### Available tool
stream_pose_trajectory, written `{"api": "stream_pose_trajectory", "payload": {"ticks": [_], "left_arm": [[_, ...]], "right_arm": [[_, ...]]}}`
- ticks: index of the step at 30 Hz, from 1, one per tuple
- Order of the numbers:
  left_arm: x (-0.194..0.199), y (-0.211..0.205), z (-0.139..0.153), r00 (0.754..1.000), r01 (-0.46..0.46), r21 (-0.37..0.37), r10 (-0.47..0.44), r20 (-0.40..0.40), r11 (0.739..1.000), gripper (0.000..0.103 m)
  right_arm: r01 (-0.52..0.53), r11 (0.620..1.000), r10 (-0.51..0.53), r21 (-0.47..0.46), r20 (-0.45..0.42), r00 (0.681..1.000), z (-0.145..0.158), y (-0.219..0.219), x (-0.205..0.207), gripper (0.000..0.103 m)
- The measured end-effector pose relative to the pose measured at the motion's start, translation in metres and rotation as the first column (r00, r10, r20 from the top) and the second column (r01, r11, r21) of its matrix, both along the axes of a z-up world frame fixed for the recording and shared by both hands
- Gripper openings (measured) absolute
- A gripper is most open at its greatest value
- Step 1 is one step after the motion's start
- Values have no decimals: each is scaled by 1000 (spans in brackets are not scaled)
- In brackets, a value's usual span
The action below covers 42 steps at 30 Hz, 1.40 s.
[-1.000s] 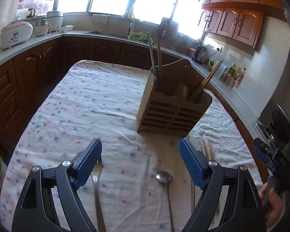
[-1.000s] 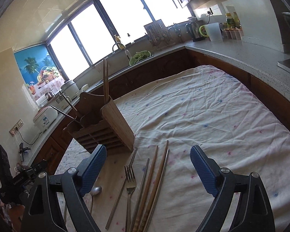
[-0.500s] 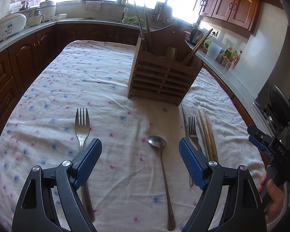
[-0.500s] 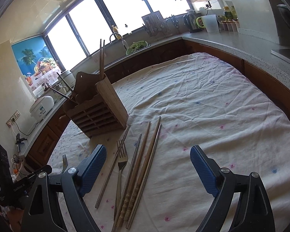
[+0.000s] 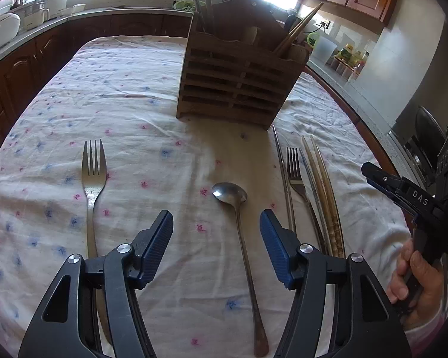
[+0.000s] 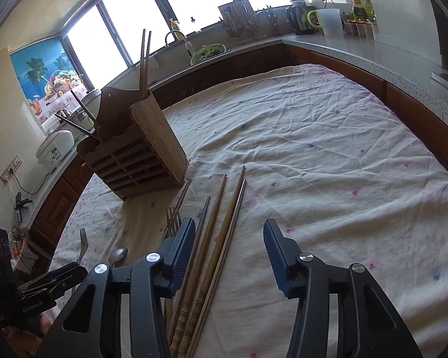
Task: Organize utensils
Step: 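Lower the left tool and grasp the steel spoon while the right tool grasps a chopstick, then lift the spoon in the left tool over the holder while the right tool carries its chopstick there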
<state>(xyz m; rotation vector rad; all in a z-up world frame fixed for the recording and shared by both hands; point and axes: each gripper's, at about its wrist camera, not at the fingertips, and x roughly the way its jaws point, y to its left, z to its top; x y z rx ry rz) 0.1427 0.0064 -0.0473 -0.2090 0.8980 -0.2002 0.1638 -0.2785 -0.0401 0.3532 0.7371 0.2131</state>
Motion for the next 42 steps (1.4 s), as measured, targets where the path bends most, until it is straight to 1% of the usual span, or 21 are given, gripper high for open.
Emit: {"api": "stream_pose_trajectory", "payload": {"ticks": [2,3,5,7,10,11,14,15,18,19,21,24,26,27,28,29,31,34,42], "left_arm": [[3,-3,-4,1000,15,3,-15,-13,1000,56],[5,-5,-6,1000,22,5,-22,-18,1000,54],[8,-9,-9,999,39,6,-39,-29,999,48],[12,-15,-12,998,56,17,-55,-41,998,36],[18,-23,-19,994,87,25,-85,-68,996,27],[20,-25,-22,993,96,29,-93,-78,995,26],[23,-31,-23,991,117,70,-113,-69,991,25],[25,-32,-22,991,122,76,-117,-70,990,23],[34,-31,-23,990,124,80,-118,-73,989,12],[38,-30,-23,990,123,74,-117,-74,990,10],[43,-28,-23,990,124,64,-119,-78,990,8],[47,-27,-23,989,128,57,-124,-77,990,7],[50,-28,-23,989,130,54,-126,-77,990,7],[51,-28,-23,989,131,54,-127,-76,990,7],[51,-27,-23,989,133,53,-129,-73,990,7],[51,-27,-23,989,134,50,-130,-71,990,6],[51,-26,-23,989,135,42,-132,-69,990,5],[48,-22,-19,990,132,3,-131,-58,991,2],[29,-7,13,992,121,-49,-120,28,991,2]], "right_arm": [[-5,1000,5,-8,-6,1000,-1,2,5,42],[-8,1000,8,-11,-10,1000,-1,2,8,39],[-16,1000,15,-18,-16,1000,-3,5,13,35],[-22,999,21,-28,-24,999,-4,7,20,33],[-33,999,31,-38,-36,999,-6,10,33,29],[-36,998,34,-45,-40,999,-6,12,38,28],[-47,997,43,-67,-51,998,-8,17,55,25],[-50,996,46,-75,-58,997,-10,19,62,24],[-59,993,51,-103,-83,995,-16,25,83,21],[-60,992,50,-111,-90,995,-18,26,90,20],[-61,990,47,-131,-106,993,-23,29,103,20],[-59,985,36,-163,-138,990,-32,31,119,18],[-61,981,36,-185,-133,990,-34,33,124,16],[-61,979,35,-194,-133,990,-33,34,125,15],[-61,978,34,-200,-135,990,-33,34,125,8],[-61,977,34,-204,-136,990,-34,35,125,8],[-63,982,40,-177,-135,990,-34,32,123,7],[-58,991,43,-118,-124,991,-27,28,115,6],[-63,998,63,0,15,998,30,22,67,4]]}}
